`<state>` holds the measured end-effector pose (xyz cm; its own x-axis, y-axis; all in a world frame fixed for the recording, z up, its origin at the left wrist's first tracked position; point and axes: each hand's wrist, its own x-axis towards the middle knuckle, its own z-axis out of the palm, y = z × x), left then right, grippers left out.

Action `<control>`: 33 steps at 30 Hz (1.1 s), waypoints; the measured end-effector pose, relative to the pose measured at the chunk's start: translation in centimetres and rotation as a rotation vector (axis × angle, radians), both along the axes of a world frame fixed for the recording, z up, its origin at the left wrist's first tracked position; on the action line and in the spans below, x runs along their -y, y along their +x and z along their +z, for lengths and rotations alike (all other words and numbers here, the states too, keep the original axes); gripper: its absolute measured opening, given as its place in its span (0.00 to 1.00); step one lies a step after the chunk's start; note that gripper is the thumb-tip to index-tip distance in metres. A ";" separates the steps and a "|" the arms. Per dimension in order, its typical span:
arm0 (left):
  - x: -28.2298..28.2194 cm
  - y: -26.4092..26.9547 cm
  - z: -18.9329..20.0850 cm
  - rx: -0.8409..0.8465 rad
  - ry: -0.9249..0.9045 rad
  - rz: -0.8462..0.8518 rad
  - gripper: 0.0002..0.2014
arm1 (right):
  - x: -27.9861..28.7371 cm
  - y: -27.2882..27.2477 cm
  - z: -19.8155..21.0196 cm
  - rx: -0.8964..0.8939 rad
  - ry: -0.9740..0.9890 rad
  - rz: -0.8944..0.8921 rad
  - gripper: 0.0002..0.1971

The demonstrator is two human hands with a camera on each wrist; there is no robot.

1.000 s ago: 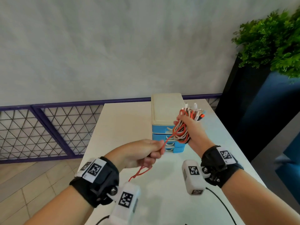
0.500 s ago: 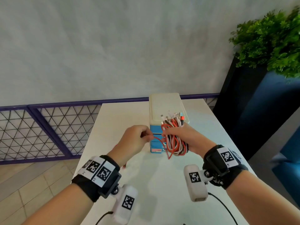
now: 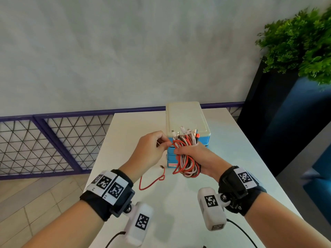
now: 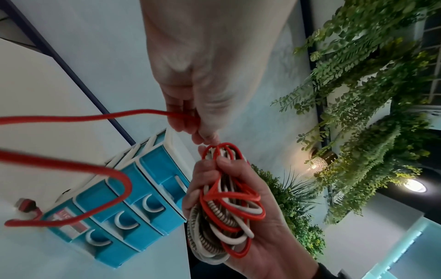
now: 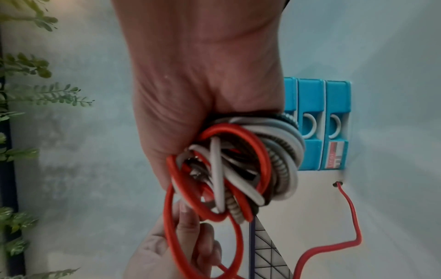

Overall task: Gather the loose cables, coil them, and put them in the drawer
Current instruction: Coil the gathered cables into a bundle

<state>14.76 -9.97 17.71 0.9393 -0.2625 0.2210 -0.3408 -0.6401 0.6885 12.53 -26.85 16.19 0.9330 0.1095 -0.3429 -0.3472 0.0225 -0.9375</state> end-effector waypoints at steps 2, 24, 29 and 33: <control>-0.1 0.3 0.1 -0.130 0.102 -0.029 0.09 | 0.2 0.4 -0.3 0.039 -0.087 -0.035 0.10; 2.3 -1.7 0.8 -1.050 -0.852 -0.066 0.06 | 0.5 0.1 -0.3 -0.082 0.430 -0.044 0.25; 2.3 -1.8 0.6 -1.003 -0.699 -0.048 0.07 | 0.0 0.0 0.1 0.048 0.210 0.006 0.13; 2.2 -2.1 0.3 -0.920 -0.564 -0.107 0.12 | -0.3 0.7 0.1 0.124 -0.016 -0.158 0.02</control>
<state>12.68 -12.14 17.96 0.7850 -0.4345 -0.4416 0.4212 -0.1484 0.8947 13.26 -26.55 16.29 0.9733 -0.0465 -0.2249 -0.2224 0.0521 -0.9736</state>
